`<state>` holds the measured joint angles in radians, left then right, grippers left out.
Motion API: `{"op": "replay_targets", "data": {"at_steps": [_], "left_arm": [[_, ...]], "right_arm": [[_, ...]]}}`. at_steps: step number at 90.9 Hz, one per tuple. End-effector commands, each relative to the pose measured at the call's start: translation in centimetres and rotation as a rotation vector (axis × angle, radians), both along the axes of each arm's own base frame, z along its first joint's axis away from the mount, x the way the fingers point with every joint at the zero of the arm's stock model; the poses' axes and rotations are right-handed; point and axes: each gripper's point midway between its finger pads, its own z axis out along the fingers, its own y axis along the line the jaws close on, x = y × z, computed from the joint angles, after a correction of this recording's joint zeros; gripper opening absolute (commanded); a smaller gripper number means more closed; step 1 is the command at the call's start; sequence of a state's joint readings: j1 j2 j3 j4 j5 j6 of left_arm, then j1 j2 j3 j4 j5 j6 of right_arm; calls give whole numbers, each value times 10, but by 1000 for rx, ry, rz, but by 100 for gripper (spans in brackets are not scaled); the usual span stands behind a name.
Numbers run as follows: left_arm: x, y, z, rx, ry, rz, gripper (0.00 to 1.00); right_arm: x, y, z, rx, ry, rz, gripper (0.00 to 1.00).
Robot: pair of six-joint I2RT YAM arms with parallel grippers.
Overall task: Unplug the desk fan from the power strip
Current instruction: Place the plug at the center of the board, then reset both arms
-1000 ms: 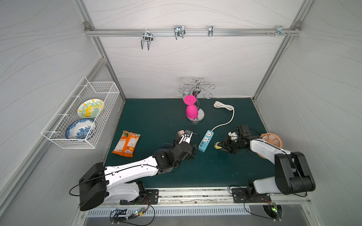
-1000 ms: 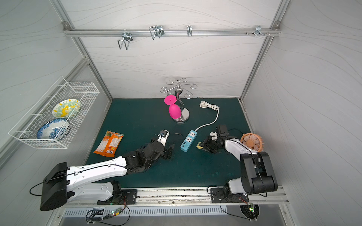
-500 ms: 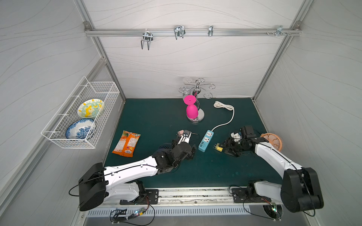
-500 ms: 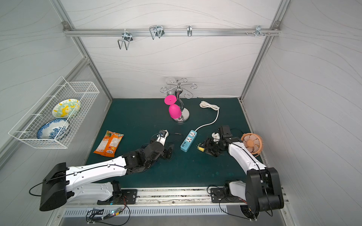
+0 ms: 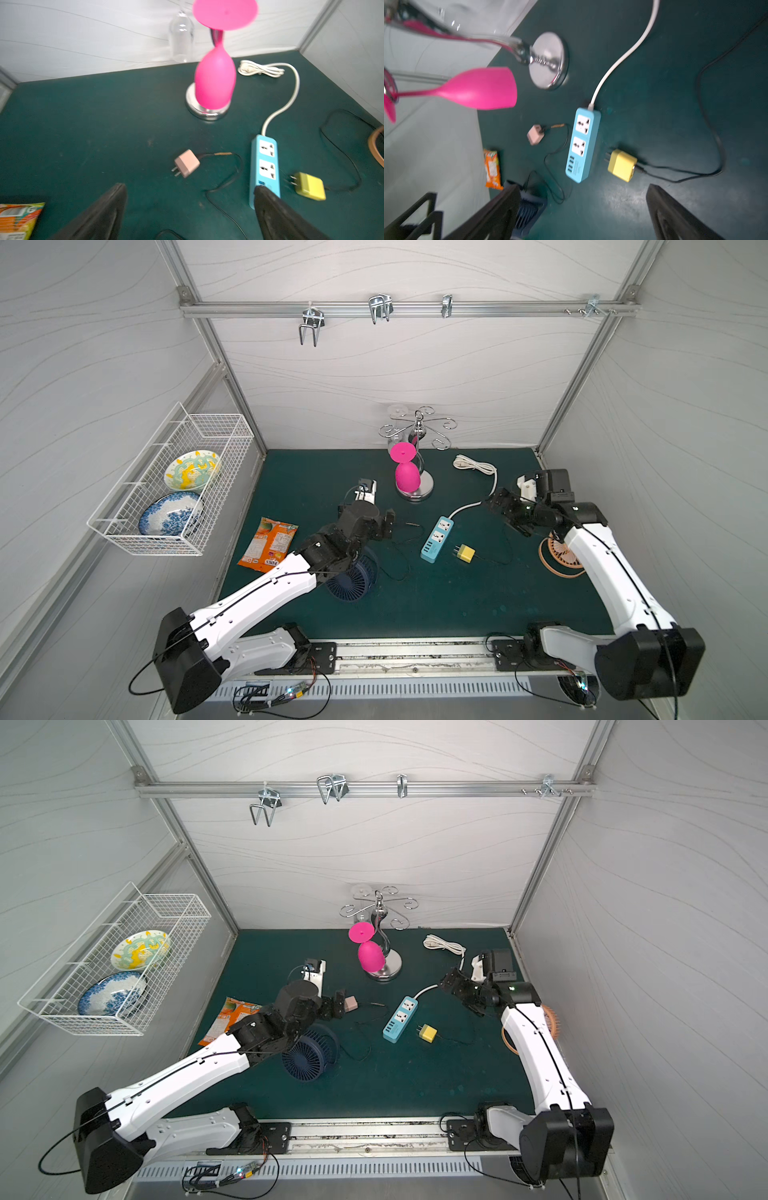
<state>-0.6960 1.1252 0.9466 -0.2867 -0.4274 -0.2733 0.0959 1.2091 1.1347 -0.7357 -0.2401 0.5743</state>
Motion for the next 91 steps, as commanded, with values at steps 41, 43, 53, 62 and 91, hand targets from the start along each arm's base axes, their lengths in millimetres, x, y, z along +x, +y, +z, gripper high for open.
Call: {"op": "replay_targets", "data": {"at_steps": [41, 43, 53, 62, 91], "left_arm": [[72, 203, -72, 142, 127, 448, 99], [72, 208, -79, 162, 122, 463, 100], [75, 224, -110, 181, 106, 508, 99], [79, 226, -130, 208, 68, 493, 97], [89, 209, -149, 112, -63, 410, 93]], "right_arm": [[60, -130, -6, -723, -351, -319, 99], [61, -131, -9, -728, -352, -321, 99], [62, -138, -32, -764, -334, -329, 99], [60, -139, -48, -780, -380, -336, 99], [69, -119, -86, -717, -542, -274, 99]]}}
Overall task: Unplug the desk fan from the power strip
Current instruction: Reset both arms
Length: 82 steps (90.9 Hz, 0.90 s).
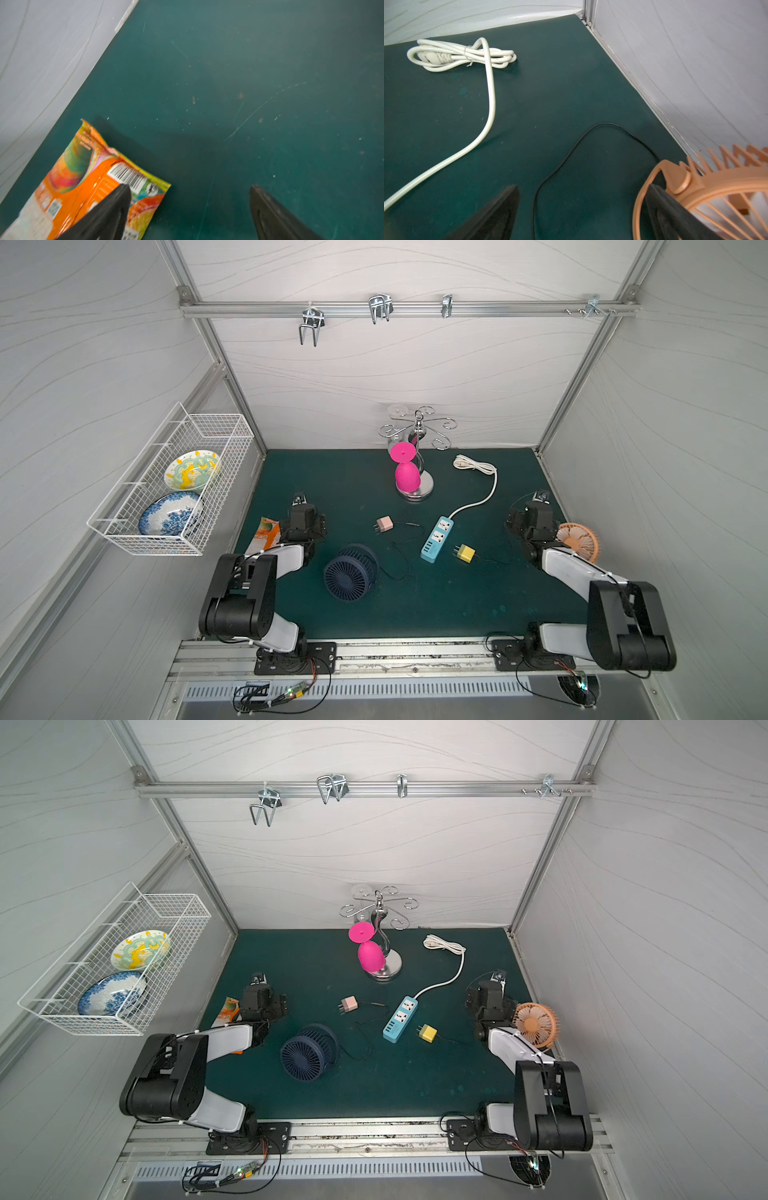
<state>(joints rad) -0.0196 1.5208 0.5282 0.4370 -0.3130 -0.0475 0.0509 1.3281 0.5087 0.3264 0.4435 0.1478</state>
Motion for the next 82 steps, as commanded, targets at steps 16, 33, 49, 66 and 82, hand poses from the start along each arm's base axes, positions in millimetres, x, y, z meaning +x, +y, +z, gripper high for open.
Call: {"op": "replay_targets", "data": {"at_steps": [16, 33, 49, 66, 82], "left_arm": [[15, -18, 30, -26, -248, -124, 93], [17, -24, 30, -29, -264, -161, 93], [18, -24, 29, -28, -261, -159, 100], [17, -24, 30, -29, -265, -162, 100], [18, -24, 30, -29, -266, -161, 100]], "right_arm": [[17, 17, 4, 6, -225, 106, 99], [23, 33, -17, 9, -187, 209, 99], [33, 38, -18, 19, -149, 237, 99], [33, 37, -18, 24, -141, 237, 99], [33, 38, -18, 26, -140, 239, 99]]}}
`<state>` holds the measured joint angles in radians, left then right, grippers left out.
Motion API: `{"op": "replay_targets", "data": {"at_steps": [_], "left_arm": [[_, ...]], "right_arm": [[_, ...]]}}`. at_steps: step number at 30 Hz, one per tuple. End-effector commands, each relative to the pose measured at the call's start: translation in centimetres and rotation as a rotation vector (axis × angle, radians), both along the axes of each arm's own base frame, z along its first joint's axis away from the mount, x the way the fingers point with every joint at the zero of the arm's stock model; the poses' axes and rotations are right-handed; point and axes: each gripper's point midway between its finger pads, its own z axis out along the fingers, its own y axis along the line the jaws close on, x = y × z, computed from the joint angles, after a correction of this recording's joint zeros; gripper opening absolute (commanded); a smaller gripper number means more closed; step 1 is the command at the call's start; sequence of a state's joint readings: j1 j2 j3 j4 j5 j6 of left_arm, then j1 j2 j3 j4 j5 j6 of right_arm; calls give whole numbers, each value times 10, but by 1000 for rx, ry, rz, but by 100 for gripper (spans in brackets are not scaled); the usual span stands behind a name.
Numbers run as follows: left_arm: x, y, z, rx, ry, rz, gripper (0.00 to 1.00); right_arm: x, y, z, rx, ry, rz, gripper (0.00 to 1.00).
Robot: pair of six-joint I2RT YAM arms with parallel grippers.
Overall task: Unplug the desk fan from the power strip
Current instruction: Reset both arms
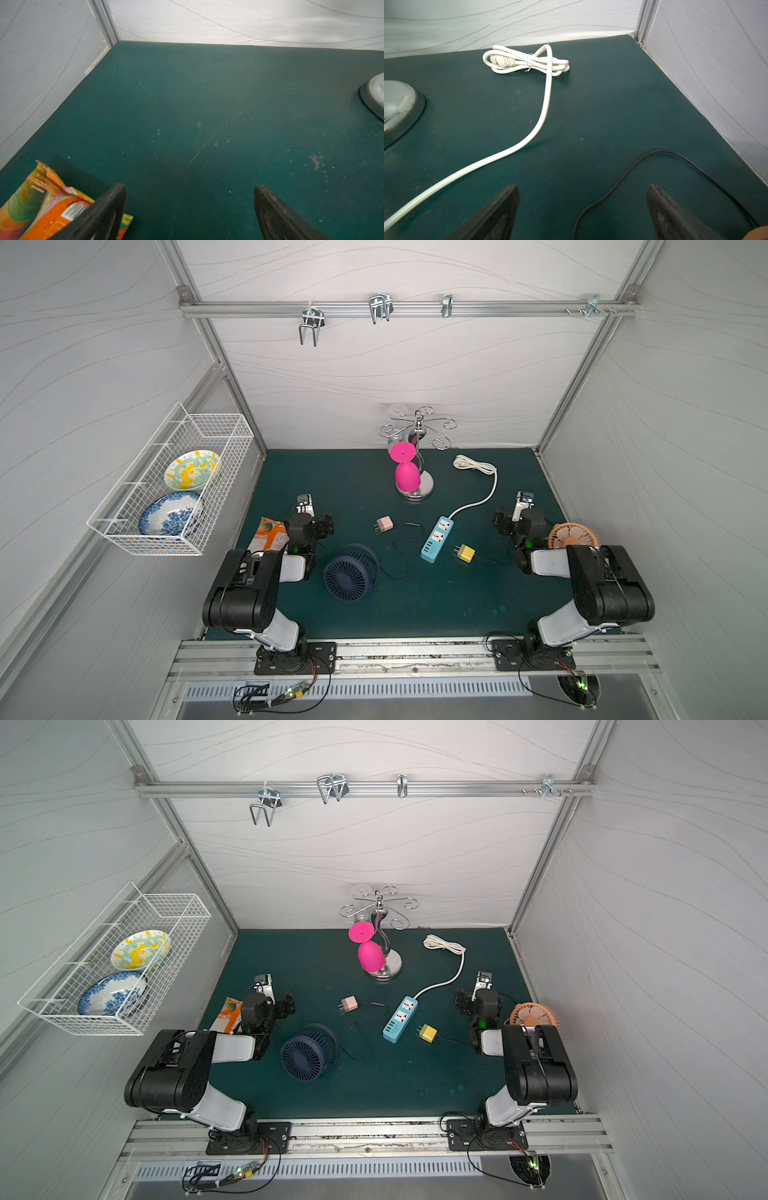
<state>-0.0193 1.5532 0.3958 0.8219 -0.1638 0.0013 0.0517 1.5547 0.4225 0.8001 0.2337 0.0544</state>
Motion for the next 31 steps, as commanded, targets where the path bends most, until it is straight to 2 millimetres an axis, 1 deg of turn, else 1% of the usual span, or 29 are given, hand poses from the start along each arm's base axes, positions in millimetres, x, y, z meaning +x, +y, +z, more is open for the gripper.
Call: {"op": "replay_targets", "data": {"at_steps": [1, 21, 26, 31], "left_arm": [[9, 1, 15, 7, -61, -7, 100], [10, 1, 13, -9, -48, -17, 100], [11, 0, 13, -14, -46, -22, 100], [10, 1, 12, -14, -44, -23, 100]], "right_arm": [[2, 1, 2, -2, -5, 10, 99], [2, 1, 2, -1, -5, 10, 99], [4, 1, 0, 2, 6, 13, 99], [3, 1, 2, 3, -2, 12, 99]]}}
